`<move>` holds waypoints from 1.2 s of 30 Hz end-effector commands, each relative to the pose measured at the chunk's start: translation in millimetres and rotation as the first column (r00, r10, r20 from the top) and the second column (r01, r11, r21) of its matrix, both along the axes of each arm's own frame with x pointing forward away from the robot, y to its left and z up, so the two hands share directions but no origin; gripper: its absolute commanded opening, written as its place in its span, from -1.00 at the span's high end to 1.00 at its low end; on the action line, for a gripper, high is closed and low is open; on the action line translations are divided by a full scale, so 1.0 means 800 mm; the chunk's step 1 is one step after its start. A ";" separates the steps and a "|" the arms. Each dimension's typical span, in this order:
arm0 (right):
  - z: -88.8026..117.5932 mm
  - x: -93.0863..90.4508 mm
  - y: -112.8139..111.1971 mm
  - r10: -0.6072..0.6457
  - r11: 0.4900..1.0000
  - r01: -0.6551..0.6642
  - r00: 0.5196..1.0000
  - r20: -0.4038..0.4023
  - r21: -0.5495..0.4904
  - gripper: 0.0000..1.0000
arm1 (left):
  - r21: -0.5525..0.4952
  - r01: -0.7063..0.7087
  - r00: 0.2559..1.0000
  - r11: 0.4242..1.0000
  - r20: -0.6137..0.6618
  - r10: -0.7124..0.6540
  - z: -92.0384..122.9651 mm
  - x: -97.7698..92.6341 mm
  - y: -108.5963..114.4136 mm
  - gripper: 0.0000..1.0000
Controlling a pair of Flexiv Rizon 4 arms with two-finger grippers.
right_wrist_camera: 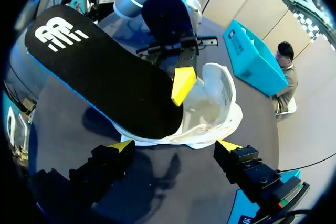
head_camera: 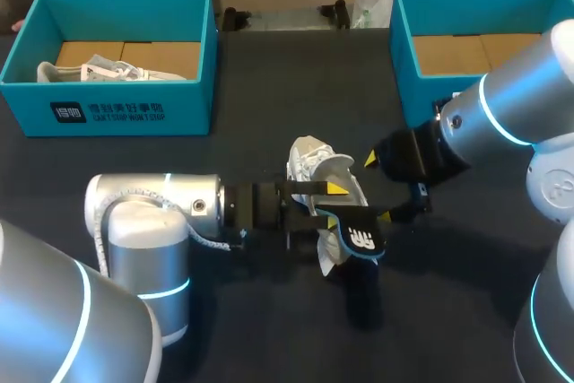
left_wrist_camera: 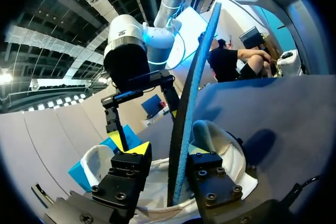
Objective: Take the shoe out of the shoebox, open the shoe tongue, remove and reinsert the insole, then place the shoe into the shoebox
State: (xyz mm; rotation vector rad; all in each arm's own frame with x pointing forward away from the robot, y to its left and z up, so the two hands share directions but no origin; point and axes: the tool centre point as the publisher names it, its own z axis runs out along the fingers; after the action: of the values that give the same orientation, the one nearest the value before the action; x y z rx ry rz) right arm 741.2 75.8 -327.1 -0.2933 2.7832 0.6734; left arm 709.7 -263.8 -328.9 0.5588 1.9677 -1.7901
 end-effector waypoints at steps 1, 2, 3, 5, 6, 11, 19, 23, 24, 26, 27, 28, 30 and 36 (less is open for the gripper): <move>-0.002 0.000 0.002 -0.001 1.000 0.001 1.000 0.001 -0.001 -1.00 | 0.042 -0.009 1.000 0.999 -0.025 0.010 0.014 -0.010 0.012 0.18; -0.002 0.000 0.002 -0.001 1.000 0.001 1.000 0.001 -0.001 -1.00 | 0.048 -0.007 0.999 0.999 -0.034 0.008 0.017 -0.013 0.014 0.17; -0.002 0.000 0.002 -0.001 1.000 0.001 1.000 0.001 -0.001 -1.00 | 0.062 -0.007 0.999 0.998 -0.038 0.009 0.019 -0.015 0.014 0.18; -0.002 0.000 0.002 -0.001 1.000 0.001 1.000 0.001 -0.001 -1.00 | 0.086 -0.001 0.998 0.996 -0.060 0.006 0.022 -0.017 0.015 0.21; -0.002 0.000 0.002 -0.001 1.000 0.001 1.000 0.001 -0.001 -1.00 | 0.103 0.000 0.998 0.995 -0.060 0.006 0.023 -0.017 0.015 0.23; -0.002 0.000 0.002 -0.001 1.000 0.001 1.000 0.001 -0.001 -1.00 | 0.144 0.007 0.997 0.990 -0.076 0.004 0.022 -0.022 0.012 0.44; -0.002 0.000 0.002 -0.001 1.000 0.001 1.000 0.001 -0.001 -1.00 | 0.186 0.024 0.996 0.982 -0.088 -0.007 0.006 -0.021 0.008 1.00; -0.002 0.000 0.002 -0.001 1.000 0.001 1.000 0.001 -0.001 -1.00 | 0.194 0.029 0.997 0.981 -0.080 -0.013 -0.005 -0.018 0.007 1.00; -0.002 0.000 0.002 -0.001 1.000 0.001 1.000 0.001 -0.001 -1.00 | 0.195 0.028 0.997 0.980 -0.074 -0.013 -0.007 -0.017 0.007 1.00; -0.002 0.000 0.002 -0.001 1.000 0.001 1.000 0.001 -0.001 -1.00 | 0.196 0.023 0.998 0.980 -0.058 -0.012 -0.014 -0.013 0.007 1.00; -0.002 0.000 0.002 -0.001 1.000 0.001 1.000 0.001 -0.001 -1.00 | 0.194 0.021 0.998 0.981 -0.058 -0.010 -0.018 -0.011 0.007 1.00; -0.002 0.000 0.002 -0.001 1.000 0.001 1.000 0.001 -0.001 -1.00 | 0.196 0.019 0.998 0.980 -0.058 -0.008 -0.022 -0.009 0.008 1.00; -0.002 0.000 0.002 -0.001 1.000 0.001 1.000 0.001 -0.001 -1.00 | 0.196 0.014 0.999 0.980 -0.047 -0.004 -0.026 -0.007 0.008 1.00; -0.002 0.000 0.002 -0.001 1.000 0.001 1.000 0.001 -0.001 -1.00 | 0.194 -0.019 0.999 0.981 -0.039 0.027 -0.042 0.006 0.010 1.00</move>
State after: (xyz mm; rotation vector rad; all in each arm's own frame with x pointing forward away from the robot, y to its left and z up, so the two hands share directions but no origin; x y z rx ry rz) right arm 741.2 75.9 -327.2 -0.2934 2.7832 0.6735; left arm 711.2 -250.5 -354.9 0.5741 2.1910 -1.6207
